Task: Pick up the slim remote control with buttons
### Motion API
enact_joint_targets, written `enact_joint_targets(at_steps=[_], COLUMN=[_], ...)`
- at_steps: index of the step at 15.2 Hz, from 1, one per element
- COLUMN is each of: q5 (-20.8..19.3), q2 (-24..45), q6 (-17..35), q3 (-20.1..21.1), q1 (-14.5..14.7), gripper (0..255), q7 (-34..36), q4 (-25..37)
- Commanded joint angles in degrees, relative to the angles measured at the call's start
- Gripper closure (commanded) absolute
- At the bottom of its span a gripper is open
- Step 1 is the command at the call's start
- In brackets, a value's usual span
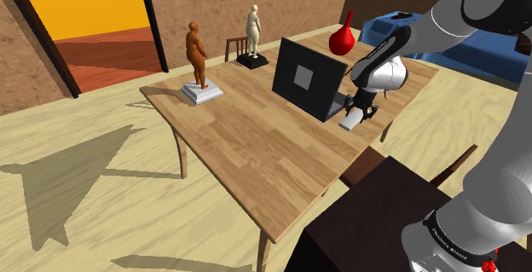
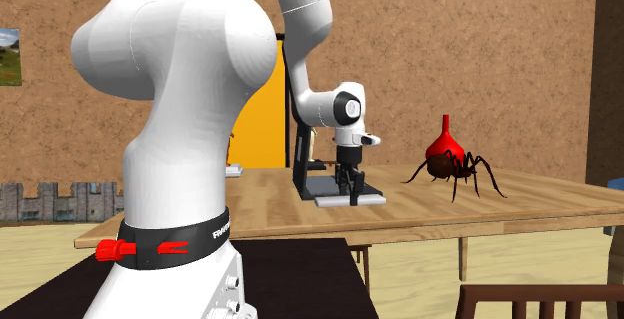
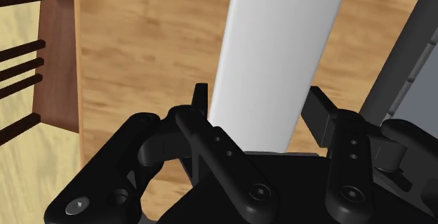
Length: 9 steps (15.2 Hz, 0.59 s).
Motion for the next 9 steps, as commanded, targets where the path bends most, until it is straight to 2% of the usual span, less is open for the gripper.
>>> enact_joint_targets(at_steps=[1,9], q5=[-0.5,-2.6], q2=[-1.2,-6.6], q6=[-1.0,-6.0], q3=[-0.3,-1.6], q1=[0.3,1.2], gripper=[255,255], q7=[0.4,1.9], q4=[-0.2,-0.4])
